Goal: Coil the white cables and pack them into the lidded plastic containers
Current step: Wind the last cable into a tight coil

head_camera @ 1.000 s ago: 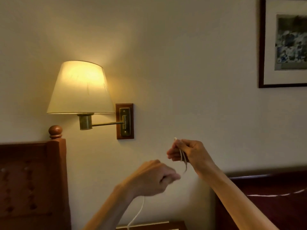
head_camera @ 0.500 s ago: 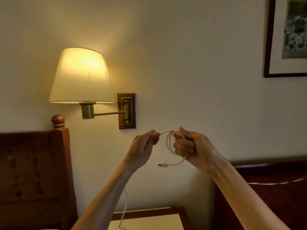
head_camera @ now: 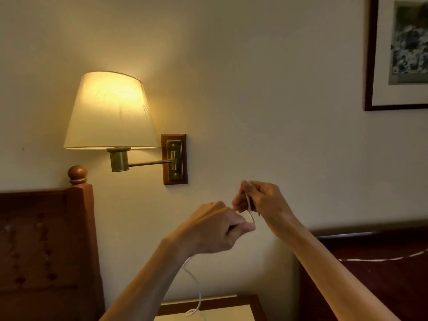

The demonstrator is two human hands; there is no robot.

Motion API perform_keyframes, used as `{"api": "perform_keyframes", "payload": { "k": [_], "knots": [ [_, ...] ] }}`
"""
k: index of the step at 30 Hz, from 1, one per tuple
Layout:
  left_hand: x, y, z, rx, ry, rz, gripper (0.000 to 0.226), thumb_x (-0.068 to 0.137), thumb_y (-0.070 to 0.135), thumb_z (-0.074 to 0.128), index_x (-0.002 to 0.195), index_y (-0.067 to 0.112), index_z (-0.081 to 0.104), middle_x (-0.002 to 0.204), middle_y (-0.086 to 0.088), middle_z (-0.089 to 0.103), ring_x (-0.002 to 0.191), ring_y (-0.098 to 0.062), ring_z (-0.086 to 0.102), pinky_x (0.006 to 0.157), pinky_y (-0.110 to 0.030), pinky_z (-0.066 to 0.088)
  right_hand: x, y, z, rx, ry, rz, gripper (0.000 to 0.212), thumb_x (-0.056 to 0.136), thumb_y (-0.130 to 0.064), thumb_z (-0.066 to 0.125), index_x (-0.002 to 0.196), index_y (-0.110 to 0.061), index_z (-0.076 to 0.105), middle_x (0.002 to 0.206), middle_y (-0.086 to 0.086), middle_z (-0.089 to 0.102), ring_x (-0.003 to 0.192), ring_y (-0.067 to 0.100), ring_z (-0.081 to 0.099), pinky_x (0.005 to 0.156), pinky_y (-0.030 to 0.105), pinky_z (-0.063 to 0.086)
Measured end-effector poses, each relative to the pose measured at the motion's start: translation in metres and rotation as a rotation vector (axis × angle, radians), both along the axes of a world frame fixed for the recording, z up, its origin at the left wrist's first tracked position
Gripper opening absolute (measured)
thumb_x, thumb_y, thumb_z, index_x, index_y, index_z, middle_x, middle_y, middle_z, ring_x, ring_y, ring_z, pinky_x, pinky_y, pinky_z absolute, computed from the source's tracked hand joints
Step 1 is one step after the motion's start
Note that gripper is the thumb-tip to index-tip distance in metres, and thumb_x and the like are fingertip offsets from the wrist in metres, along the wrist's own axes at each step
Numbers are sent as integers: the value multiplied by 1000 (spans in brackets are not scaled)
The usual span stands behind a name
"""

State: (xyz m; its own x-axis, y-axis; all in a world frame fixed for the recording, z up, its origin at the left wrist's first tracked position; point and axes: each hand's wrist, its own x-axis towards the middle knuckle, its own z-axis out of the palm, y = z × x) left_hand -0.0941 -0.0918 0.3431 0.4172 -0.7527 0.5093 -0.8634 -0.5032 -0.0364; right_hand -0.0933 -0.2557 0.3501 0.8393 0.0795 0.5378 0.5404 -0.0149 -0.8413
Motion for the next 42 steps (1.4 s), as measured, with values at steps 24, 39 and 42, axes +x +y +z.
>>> {"api": "perform_keyframes", "payload": {
  "k": [24, 39, 42],
  "knots": [
    [41, 22, -49, -366, 277, 206, 48, 100, 47, 34, 61, 22, 46, 53, 6, 42, 46, -7, 35, 53, -36, 34, 4, -22, 32, 517, 244, 442, 27, 101, -23, 42, 80, -9, 54, 64, 1, 52, 55, 11, 53, 56, 21, 48],
    [23, 35, 25, -315, -308, 76, 36, 94, 53, 46, 70, 27, 53, 52, 19, 41, 47, -4, 47, 50, -9, 33, -9, 14, -7, -126, 136, 270, 42, 105, -28, 36, 81, -8, 64, 55, 6, 56, 53, 16, 52, 61, 23, 47],
    [36, 40, 19, -492, -123, -18, 31, 95, 46, 46, 71, 26, 50, 55, 13, 44, 50, -11, 48, 51, -13, 34, -13, 9, 5, 21, 215, 455, 40, 104, -28, 35, 82, -8, 62, 54, 3, 48, 51, 15, 46, 58, 24, 43]
  ]
}}
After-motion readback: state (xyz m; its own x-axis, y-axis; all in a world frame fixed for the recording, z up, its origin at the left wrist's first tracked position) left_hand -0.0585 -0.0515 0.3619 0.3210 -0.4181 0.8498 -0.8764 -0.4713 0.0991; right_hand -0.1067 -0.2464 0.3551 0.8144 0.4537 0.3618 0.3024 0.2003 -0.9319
